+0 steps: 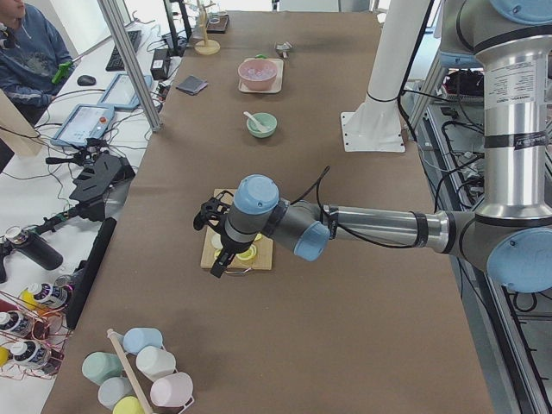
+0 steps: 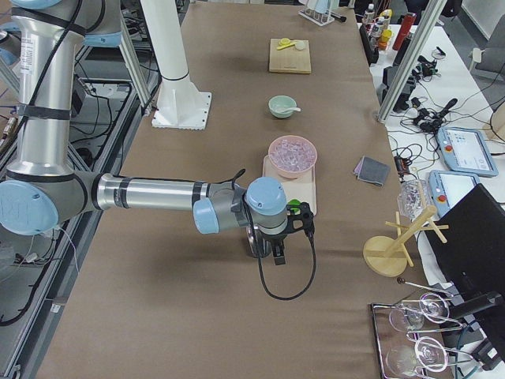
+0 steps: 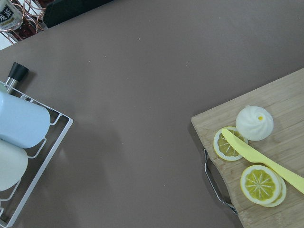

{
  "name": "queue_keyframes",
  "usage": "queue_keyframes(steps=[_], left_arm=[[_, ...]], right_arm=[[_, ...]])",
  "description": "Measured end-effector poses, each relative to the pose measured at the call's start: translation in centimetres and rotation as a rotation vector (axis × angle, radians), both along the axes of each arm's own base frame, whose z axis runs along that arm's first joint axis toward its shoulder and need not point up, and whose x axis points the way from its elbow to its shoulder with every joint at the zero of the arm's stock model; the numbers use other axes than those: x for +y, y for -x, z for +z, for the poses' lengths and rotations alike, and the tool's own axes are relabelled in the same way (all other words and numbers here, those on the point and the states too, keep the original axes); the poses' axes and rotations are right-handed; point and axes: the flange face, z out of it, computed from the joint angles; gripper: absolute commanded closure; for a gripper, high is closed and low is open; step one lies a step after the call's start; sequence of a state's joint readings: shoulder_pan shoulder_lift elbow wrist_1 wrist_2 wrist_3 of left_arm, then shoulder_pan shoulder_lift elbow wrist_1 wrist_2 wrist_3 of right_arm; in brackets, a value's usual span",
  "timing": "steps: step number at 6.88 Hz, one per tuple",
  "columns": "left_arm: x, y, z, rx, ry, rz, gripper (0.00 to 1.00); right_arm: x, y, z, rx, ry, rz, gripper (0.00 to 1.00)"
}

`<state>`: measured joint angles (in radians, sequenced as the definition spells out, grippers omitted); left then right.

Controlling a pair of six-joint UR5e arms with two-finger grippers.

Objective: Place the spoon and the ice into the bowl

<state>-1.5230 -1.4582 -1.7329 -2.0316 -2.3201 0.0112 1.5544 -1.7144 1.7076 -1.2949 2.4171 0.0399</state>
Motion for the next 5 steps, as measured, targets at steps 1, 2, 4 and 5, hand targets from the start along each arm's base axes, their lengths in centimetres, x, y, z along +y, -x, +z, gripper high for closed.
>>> queue_keyframes(steps=[1, 2, 4, 5], left_arm=[[0.0, -0.1, 0.4, 0.01, 0.01, 0.006, 0.02], [0.0, -0.2, 0.7, 0.013, 0.017, 0.008, 0.02], [-0.1, -0.6, 1.1, 0.015, 0.019, 0.022, 0.02], [-0.3, -1.2, 1.7, 0.019, 0.033, 0.032, 0.02]], right_arm=[[-0.3, 0.0, -0.3, 0.001, -0.007, 0.0, 0.0], [-0.5, 0.0, -0.5, 0.002, -0.012, 0.001, 0.0], [-0.6, 0.0, -0.8, 0.0, -0.016, 0.001, 0.0], [-0.5, 0.0, -0.8, -0.002, -0.016, 0.0, 0.0]])
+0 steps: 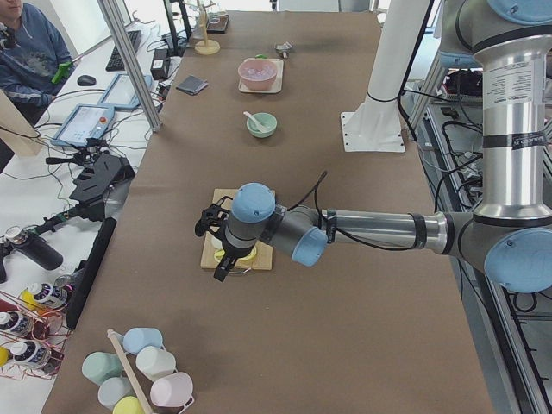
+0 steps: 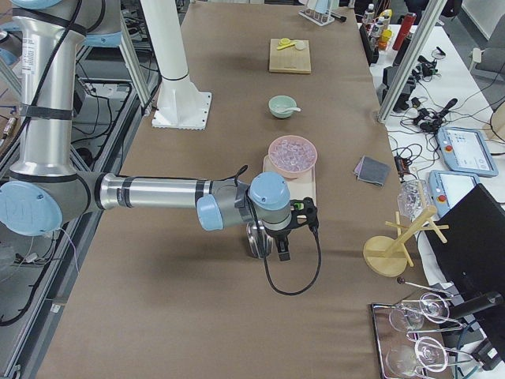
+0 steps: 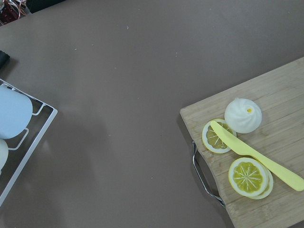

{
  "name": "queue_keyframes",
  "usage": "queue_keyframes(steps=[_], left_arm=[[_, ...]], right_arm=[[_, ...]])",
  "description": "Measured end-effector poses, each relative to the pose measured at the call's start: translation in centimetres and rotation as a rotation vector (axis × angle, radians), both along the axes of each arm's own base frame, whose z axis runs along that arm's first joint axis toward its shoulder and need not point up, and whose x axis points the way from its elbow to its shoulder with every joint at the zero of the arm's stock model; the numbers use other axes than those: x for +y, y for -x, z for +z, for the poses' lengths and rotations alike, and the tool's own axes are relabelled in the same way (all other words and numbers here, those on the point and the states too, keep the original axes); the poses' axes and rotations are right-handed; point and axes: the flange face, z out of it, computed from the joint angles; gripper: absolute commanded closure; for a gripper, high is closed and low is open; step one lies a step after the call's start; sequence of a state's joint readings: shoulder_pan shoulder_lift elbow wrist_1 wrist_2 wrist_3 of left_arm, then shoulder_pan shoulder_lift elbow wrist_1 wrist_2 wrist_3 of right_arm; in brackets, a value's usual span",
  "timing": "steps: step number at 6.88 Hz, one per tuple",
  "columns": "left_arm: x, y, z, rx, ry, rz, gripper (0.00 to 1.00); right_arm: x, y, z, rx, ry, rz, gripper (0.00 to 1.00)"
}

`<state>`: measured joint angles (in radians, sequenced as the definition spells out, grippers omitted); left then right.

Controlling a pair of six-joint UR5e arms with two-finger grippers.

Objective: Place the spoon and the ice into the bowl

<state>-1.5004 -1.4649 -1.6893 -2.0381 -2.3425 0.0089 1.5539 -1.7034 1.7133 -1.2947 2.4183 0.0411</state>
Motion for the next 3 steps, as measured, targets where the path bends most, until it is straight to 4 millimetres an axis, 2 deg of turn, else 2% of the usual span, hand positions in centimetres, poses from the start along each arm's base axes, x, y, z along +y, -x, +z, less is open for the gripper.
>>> queue_keyframes(steps=[3], left_arm=[[0.05, -0.51, -0.02, 0.01, -0.002, 0.003, 0.02]], right_arm=[[-0.14, 0.28, 0.61, 0.006, 0.011, -0.005, 0.0]])
